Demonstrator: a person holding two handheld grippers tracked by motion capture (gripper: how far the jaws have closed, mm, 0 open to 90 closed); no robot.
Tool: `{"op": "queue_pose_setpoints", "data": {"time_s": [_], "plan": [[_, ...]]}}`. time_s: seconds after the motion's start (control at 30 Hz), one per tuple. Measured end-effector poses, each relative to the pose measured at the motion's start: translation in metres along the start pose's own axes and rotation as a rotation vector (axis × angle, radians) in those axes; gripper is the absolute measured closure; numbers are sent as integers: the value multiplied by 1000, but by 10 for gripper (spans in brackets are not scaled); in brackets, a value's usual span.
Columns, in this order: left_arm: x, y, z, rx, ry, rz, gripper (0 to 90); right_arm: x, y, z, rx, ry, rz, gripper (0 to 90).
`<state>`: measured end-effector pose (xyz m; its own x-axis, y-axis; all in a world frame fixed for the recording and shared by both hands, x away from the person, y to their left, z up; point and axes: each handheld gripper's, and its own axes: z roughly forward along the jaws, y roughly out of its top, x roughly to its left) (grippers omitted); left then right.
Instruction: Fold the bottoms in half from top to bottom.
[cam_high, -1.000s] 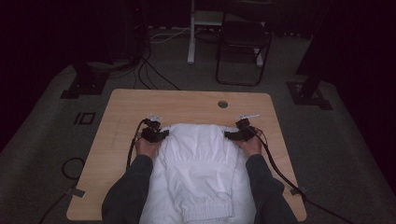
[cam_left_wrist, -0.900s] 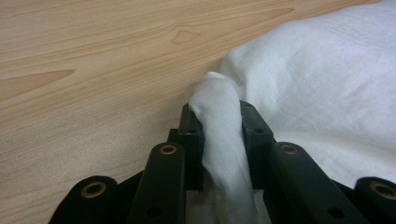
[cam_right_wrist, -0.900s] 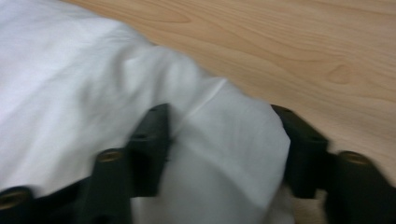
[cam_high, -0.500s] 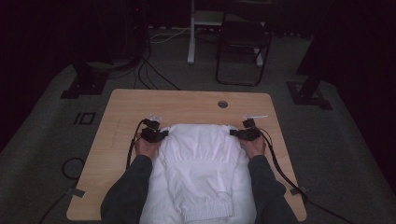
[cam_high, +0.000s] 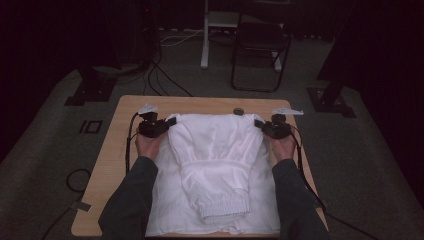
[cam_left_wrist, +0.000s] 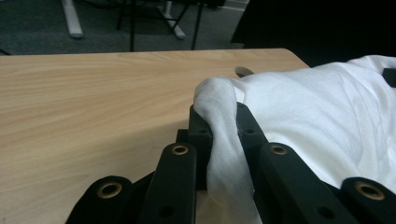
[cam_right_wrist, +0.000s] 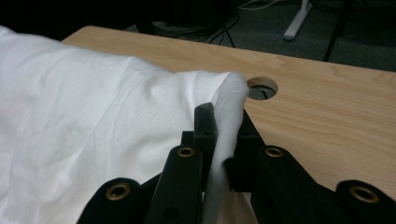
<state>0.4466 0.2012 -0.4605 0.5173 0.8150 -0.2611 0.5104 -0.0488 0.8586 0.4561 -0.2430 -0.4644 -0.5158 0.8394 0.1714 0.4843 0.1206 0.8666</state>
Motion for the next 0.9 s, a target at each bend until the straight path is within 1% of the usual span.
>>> {"op": "queue_pose_setpoints", "data": {"time_s": [0.03,0.07,0.13,0.17,0.2,0.27,0.3,0.33,0.37,0.43,0.47,0.5,0.53,0.57,0.6,0.63,0.67,0.7,0.77,0.8,0.87,0.9], "plan": [[-1,-3,-4,0,-12,1,817,1,-2,-3,-1,6,-5,843],[-2,-7,-9,-3,-25,6,817,1,-6,-7,-6,19,-10,842],[-5,-13,-19,-16,-60,2,817,4,-13,-16,-18,51,-19,842],[-10,-18,-27,-24,-79,8,817,5,-16,-21,-20,58,-27,842],[-14,-21,-33,-21,-86,27,817,8,-21,-28,-25,73,-35,842],[-21,-29,-45,-20,-105,57,816,13,-30,-39,-20,83,-71,842],[-26,-36,-52,-12,-116,76,816,15,-33,-44,-19,90,-76,841],[-31,-42,-57,4,-118,97,816,18,-40,-51,-15,99,-88,841],[-36,-51,-62,27,-121,119,816,21,-47,-56,-13,105,-92,841],[-41,-65,-67,64,-132,129,815,26,-62,-63,15,110,-106,840],[-43,-71,-68,84,-132,131,815,29,-70,-65,31,110,-115,840],[-45,-82,-70,117,-131,137,815,32,-77,-67,41,115,-113,839],[-46,-89,-70,135,-133,138,814,35,-88,-69,64,121,-116,838],[-47,-99,-70,170,-134,135,814,36,-95,-70,72,124,-114,838],[-47,-105,-69,189,-132,131,813,39,-106,-71,88,135,-96,837],[-48,-117,-67,232,-126,137,813,40,-112,-71,99,140,-93,837],[-49,-122,-65,255,-122,138,813,43,-123,-70,130,143,-92,836],[-50,-129,-61,285,-112,155,813,45,-128,-69,153,144,-91,836],[-53,-139,-52,330,-76,195,812,49,-140,-64,204,135,-113,835],[-54,-140,-48,338,-67,204,812,51,-146,-59,232,128,-121,835],[-55,-140,-43,333,-52,213,813,53,-150,-53,248,105,-137,835],[-56,-138,-39,331,-34,230,813,54,-150,-51,250,99,-138,835]]}}
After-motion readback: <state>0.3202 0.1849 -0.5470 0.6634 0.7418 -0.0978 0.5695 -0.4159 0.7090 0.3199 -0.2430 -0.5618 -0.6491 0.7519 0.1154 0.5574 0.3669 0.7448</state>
